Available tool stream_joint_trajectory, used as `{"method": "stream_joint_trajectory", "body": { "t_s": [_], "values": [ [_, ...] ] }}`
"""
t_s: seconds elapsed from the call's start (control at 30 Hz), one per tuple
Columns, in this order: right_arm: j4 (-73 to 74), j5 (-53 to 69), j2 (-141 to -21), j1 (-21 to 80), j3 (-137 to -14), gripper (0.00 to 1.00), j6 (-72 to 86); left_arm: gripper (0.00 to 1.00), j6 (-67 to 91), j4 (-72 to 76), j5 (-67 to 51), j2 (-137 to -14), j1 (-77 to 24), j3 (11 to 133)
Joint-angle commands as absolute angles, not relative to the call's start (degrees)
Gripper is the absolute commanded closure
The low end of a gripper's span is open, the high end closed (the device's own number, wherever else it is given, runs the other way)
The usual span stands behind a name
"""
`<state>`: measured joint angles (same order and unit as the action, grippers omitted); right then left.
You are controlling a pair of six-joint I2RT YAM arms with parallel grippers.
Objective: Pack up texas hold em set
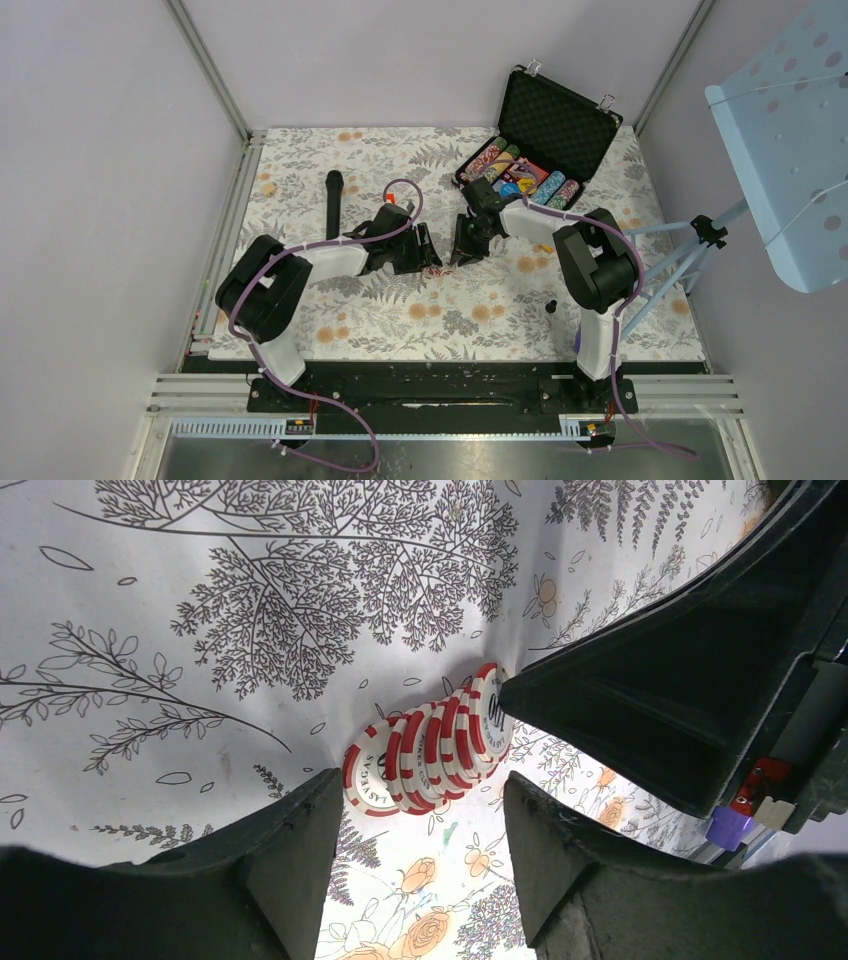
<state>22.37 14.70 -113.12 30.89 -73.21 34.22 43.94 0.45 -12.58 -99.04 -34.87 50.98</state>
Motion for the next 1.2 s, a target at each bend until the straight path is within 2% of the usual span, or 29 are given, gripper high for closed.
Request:
{"method": "stream_joint_trajectory", "body": {
  "t_s": [0.0,0.63,1.17],
  "values": [
    [23.84,14.83,-114.92,32.07,-72.47,0.69,34.19,0.39,43.11,0.50,-10.64,-96.70,-35.15,50.99],
    [23.85,14.81,-115.14,32.03,-72.64,0.69,34.16,0.39,43.79,-0.47,-11.32,-92.64,-35.46,51.06],
    [23.85,14.72,-114.88,32.06,-72.66,0.69,34.19,0.40,46.15,2.93,-13.23,-96.13,-36.50,51.06]
  ]
}}
